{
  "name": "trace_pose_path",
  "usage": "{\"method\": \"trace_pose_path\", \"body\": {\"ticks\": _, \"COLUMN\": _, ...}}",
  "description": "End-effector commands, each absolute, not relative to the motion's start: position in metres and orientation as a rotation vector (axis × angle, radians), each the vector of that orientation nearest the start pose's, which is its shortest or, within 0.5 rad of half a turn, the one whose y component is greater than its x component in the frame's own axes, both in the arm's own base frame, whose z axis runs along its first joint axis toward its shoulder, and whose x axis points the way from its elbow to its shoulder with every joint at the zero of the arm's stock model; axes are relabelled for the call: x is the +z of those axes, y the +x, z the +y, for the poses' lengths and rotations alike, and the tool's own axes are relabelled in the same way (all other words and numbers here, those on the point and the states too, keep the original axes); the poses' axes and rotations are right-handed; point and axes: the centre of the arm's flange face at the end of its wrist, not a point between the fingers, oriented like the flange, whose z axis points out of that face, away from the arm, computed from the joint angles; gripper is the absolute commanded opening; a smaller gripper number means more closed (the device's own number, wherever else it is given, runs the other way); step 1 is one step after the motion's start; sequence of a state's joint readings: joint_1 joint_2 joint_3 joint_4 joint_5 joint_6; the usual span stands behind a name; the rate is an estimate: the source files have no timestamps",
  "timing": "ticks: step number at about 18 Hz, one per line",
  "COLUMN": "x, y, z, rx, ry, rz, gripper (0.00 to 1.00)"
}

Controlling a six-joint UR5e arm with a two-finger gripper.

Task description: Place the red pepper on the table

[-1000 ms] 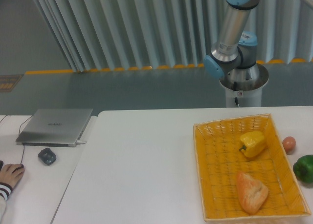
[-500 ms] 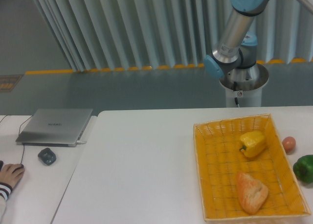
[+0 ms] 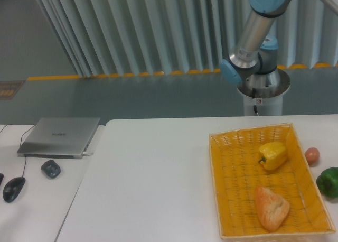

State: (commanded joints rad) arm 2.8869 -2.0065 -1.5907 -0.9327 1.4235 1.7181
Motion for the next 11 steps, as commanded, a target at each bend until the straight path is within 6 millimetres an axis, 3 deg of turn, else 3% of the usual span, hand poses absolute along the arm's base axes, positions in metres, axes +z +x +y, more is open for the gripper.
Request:
{"method": "trace_pose_path", "body": {"ticks": 4, "x": 0.312, "y": -0.583, "z": 0.307, "rx": 0.285, "ry": -2.906, "rz": 0.621, "gripper": 1.00}}
{"method": "trace_pose_path", "body": {"ticks": 5, "x": 0.328, "y": -0.577, "z": 0.309, "rx": 0.311, "ry": -2.904, "rz": 0.627, "gripper": 1.00}}
{"method": "trace_pose_path", "body": {"ticks": 8, "x": 0.351, "y": -0.552, "z": 0.318, "rx": 0.251, "ry": -2.902, "rz": 0.678, "gripper": 1.00}}
{"method": "trace_pose_path", "body": {"ticks": 11, "x": 0.373, "y": -0.530, "z": 0.325, "rx": 0.240, "ry": -2.860, "rz": 0.875, "gripper": 1.00}}
